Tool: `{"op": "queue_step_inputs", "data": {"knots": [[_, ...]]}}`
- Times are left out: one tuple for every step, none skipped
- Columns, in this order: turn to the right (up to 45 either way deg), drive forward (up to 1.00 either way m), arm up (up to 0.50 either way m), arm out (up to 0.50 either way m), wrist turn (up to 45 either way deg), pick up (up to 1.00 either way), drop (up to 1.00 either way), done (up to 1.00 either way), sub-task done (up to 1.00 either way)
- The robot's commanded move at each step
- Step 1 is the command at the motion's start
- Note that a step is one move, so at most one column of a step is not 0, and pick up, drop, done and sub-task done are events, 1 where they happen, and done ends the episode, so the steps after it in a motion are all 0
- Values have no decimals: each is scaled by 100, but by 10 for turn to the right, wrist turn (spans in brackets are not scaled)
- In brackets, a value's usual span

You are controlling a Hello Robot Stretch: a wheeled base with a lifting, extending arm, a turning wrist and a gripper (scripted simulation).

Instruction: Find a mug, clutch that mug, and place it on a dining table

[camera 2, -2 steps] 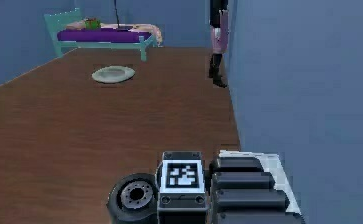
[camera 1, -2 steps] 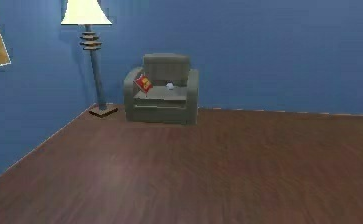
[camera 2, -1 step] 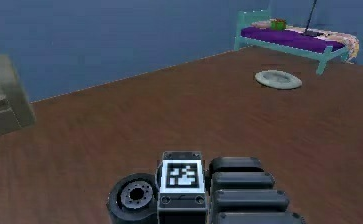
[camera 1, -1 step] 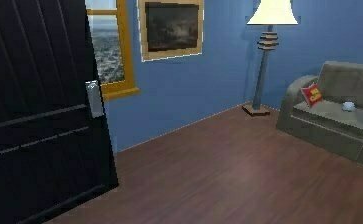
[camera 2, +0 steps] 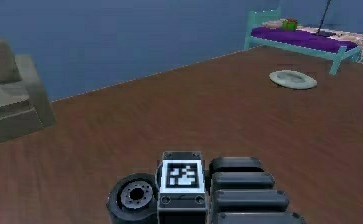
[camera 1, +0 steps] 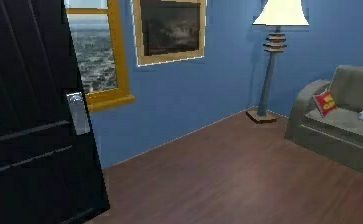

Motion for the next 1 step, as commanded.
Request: {"op": "queue_step_inputs", "data": {"knots": [[-360,0,0,0,0,0,0,0,0]]}}
